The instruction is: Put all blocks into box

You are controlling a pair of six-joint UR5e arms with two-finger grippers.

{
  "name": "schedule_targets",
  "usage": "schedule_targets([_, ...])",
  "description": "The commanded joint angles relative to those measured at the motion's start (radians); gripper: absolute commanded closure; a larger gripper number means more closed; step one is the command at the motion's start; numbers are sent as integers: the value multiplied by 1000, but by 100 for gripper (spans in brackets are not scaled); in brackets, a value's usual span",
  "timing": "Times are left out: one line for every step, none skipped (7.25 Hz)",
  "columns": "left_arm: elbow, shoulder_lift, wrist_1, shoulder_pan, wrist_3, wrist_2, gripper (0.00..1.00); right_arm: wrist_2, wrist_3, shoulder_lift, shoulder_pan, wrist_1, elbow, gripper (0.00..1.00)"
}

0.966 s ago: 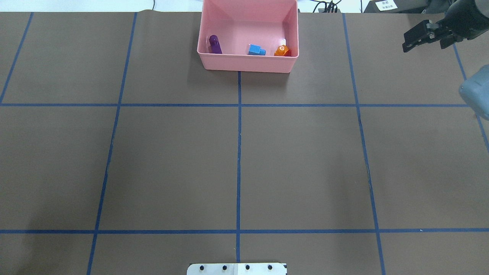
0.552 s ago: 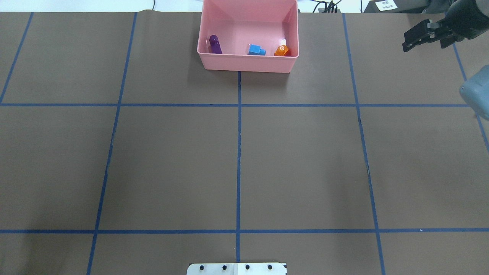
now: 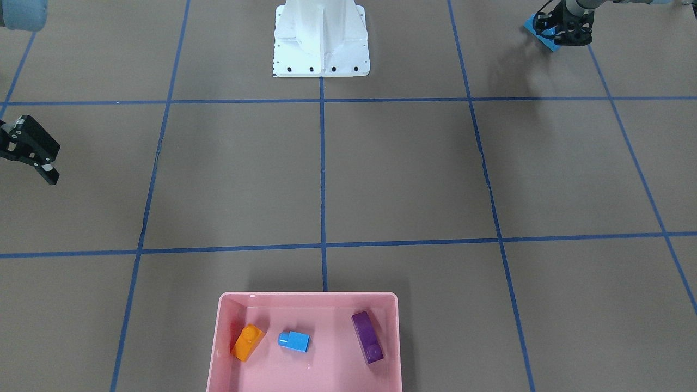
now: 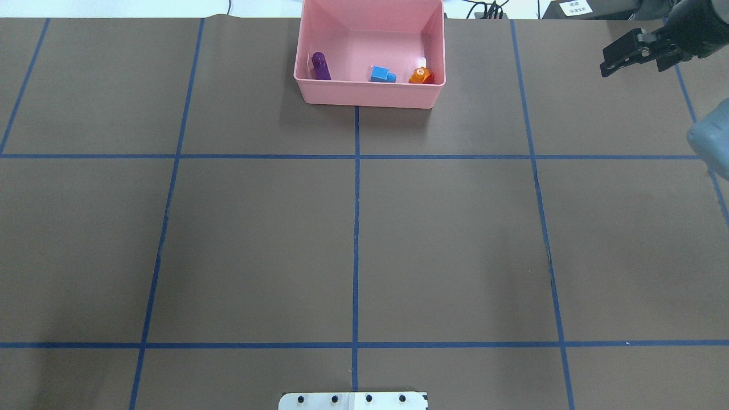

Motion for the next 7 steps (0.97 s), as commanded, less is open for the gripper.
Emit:
schedule_targets([-11, 26, -31, -1, 3, -1, 100, 3, 0, 1, 0, 0, 1, 1])
schedule_targets([-28, 41, -65, -3, 4, -2, 100, 4, 0, 2, 0, -2, -2, 0])
schedule_targets([-71, 79, -94, -4, 4, -3, 100, 6, 0, 4, 0, -2, -4, 1])
schedule_targets([-139, 125, -94, -13, 4, -3, 100, 9, 0, 1, 0, -2, -4, 0])
schedule_targets([-190, 145, -93, -33, 11, 0, 100, 10, 0, -2, 0, -2, -4, 0])
schedule_targets([-222, 145, -93, -99, 71, 3, 100, 10, -1, -10, 2, -2, -2, 0])
schedule_targets([-264, 145, -91, -192, 187, -3, 100, 12, -23, -25, 11, -5, -1, 0])
